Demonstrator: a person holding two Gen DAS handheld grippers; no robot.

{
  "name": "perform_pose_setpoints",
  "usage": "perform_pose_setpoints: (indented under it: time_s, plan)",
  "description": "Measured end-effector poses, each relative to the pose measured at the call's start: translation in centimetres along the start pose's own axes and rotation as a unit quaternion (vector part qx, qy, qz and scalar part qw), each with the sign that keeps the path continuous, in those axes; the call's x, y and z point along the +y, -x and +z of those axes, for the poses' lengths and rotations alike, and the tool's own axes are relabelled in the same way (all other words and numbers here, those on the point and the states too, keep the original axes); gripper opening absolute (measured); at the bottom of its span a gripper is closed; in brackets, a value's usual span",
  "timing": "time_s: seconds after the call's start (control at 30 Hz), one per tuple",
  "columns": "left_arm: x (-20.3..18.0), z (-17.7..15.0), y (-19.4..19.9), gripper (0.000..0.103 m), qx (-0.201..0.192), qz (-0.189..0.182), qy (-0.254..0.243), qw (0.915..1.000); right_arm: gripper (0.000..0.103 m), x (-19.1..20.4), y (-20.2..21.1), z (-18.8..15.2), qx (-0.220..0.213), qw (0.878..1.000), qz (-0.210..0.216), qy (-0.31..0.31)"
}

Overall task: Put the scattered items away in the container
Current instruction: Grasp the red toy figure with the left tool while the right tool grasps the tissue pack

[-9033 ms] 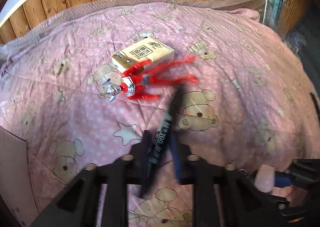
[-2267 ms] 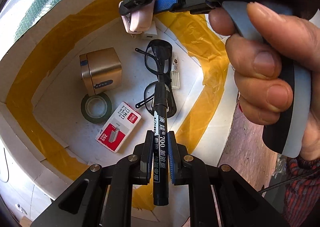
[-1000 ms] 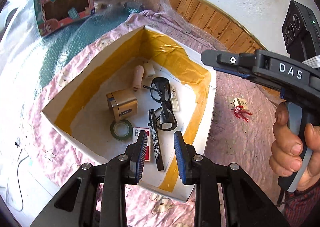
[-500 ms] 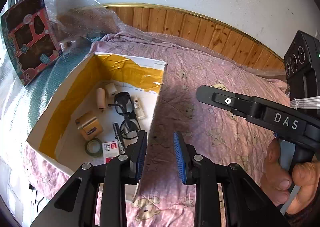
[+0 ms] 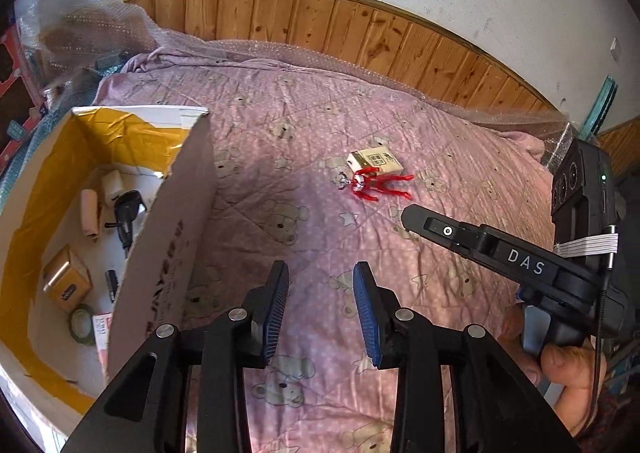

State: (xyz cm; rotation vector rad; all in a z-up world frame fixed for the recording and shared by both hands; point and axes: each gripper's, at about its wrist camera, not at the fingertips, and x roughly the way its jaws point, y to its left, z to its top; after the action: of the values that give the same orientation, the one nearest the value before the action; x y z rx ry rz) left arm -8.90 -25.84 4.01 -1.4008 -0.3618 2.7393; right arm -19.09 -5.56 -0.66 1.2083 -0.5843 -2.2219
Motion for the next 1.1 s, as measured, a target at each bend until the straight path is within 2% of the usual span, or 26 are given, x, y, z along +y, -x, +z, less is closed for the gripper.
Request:
perform_pose_setpoints:
  time_s: [0.2,0.43,0.63,0.73,0.77,0.8,0.83,0.93,0.97,1.1]
  plan:
    - [-1.9,2.4,-4.5,0.044,0.013,-0.014,-0.010,0.9998,0.040,-3.3,-1.3,3.8,-0.010,0.999,-0.030,-0.012]
    - [-2.2,4.5,-10.5,0.045,0.040,-0.030,0.003,0.9988,0.047,-6.9,-5.1,9.1,-0.015,0.996,-0.086,-0.002]
    - [-1.8,6.1,-15.7,0.045,0.055,-0.028,0.013,0.9980,0.048,-8.7,-10.3,12.5,0.023,0.992,-0.121,0.034]
    - [-2.1,7.2,-17.7,0.045,0.061,-0.042,0.011,0.9972,0.048,-9.7,-13.5,13.0,0.067,0.991,-0.108,0.052]
    - [-2.3,7.5,-18.2,0.046,0.059,-0.042,0.006,0.9973,0.048,-9.9,-14.2,12.8,0.069,0.991,-0.097,0.060]
    - [-2.4,7.9,-18.7,0.047,0.056,-0.042,0.003,0.9976,0.047,-9.8,-14.4,12.7,0.064,0.991,-0.089,0.070]
    - [-2.5,8.2,-19.3,0.048,0.053,-0.043,0.000,0.9977,0.040,-9.7,-14.4,12.6,0.063,0.992,-0.083,0.076]
    - [-2.7,9.0,-21.0,0.049,0.049,-0.035,-0.012,0.9981,0.030,-9.3,-14.1,12.2,0.059,0.992,-0.071,0.084]
    - [-2.7,9.1,-21.6,0.049,0.048,-0.036,-0.016,0.9981,0.024,-9.3,-13.8,12.2,0.055,0.993,-0.068,0.083]
    - [-3.1,9.3,-22.6,0.047,0.039,-0.064,-0.035,0.9966,0.018,-10.3,-11.7,12.5,0.032,0.997,-0.055,0.052]
